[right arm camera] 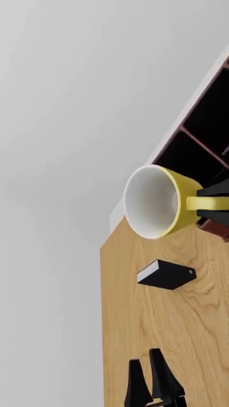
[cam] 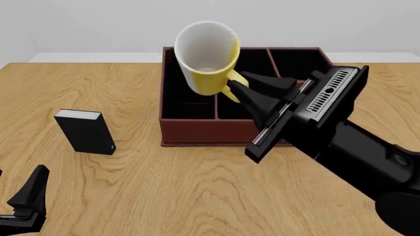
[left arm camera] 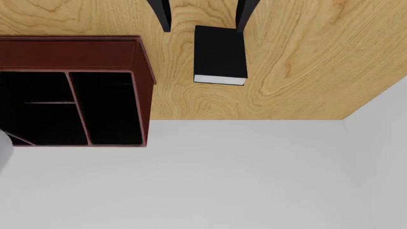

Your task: Pick up the yellow and white mug and place it to the right of the caddy.

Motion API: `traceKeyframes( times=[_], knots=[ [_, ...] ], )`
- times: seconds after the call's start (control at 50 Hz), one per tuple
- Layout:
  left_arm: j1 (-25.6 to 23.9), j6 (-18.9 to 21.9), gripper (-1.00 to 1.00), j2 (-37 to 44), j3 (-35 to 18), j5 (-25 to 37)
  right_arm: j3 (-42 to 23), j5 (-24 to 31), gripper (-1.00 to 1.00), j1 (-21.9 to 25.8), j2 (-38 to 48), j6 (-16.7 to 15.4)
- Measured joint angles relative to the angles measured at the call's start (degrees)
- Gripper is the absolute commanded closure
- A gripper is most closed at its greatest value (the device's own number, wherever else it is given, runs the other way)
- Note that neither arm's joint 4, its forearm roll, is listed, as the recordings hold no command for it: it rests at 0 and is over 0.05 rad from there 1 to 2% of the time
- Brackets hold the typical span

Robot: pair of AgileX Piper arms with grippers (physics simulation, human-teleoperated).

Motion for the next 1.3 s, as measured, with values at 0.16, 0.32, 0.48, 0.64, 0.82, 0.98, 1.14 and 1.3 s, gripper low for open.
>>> traceKeyframes(
  times=[0.16,0.32,0.48,0.64,0.82,0.98,1.14,1.3],
  knots=[
    [0.0,0.0,-1.0,0.0,0.0,0.0,0.5,0.7,1.0,-0.9,-1.3,0.0],
    [0.0,0.0,-1.0,0.0,0.0,0.0,1.0,1.4,1.0,-1.7,-2.6,0.1],
    [0.0,0.0,-1.0,0.0,0.0,0.0,1.4,2.0,1.0,-2.5,-3.9,0.3],
    [0.0,0.0,-1.0,0.0,0.0,0.0,1.6,2.9,1.0,-3.5,-5.2,0.4],
    [0.0,0.0,-1.0,0.0,0.0,0.0,2.0,3.9,1.0,-4.7,-6.8,0.5],
    [0.0,0.0,-1.0,0.0,0.0,0.0,2.3,4.9,1.0,-5.9,-8.3,0.5],
    [0.0,0.0,-1.0,0.0,0.0,0.0,3.0,5.6,1.0,-7.2,-9.7,0.6],
    [0.0,0.0,-1.0,0.0,0.0,0.0,3.4,6.5,1.0,-8.5,-11.3,0.7]
  ],
)
